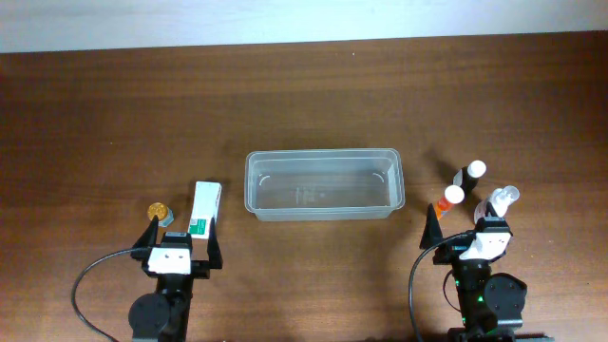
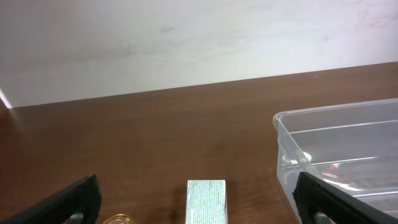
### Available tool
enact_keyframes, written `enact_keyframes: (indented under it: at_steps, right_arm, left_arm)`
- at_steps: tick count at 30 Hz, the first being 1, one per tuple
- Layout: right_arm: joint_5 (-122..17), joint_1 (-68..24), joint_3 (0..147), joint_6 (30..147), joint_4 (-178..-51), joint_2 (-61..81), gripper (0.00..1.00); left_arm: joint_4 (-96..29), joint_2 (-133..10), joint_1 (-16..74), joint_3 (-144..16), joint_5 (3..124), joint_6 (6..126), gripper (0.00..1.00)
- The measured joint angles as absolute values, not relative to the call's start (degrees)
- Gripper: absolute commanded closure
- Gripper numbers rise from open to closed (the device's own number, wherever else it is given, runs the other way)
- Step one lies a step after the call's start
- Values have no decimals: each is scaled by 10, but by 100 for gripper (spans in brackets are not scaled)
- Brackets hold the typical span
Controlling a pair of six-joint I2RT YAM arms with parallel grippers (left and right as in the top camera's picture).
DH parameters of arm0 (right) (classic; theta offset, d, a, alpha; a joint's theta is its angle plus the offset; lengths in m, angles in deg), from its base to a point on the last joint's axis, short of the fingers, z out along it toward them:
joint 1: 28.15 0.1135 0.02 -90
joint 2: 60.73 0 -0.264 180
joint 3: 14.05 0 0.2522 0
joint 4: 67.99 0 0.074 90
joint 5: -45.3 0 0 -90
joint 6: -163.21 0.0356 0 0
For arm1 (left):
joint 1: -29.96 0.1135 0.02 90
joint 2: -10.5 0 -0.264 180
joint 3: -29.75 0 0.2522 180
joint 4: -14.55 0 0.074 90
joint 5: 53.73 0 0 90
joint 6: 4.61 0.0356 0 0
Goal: Pack container
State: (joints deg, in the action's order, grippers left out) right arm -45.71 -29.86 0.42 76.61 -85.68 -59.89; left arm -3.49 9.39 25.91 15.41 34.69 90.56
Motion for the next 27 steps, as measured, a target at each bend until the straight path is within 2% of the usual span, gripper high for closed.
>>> enact_keyframes:
  at_steps: [7, 12, 18, 27]
  right_arm:
    - [-467, -299, 5, 818, -847, -598, 2]
    - [-472, -299, 63, 833, -910, -567, 2]
    - [-475, -299, 234, 838, -1040, -444, 2]
    - [-484, -299, 514, 832, -1316, -158, 2]
  left_arm:
    - [-71, 92, 259, 138, 357, 880, 1]
    - [-135, 51, 259, 64, 362, 868, 1]
    - [-202, -76, 259, -90, 364, 862, 1]
    - [-435, -356, 259, -324, 380, 860, 1]
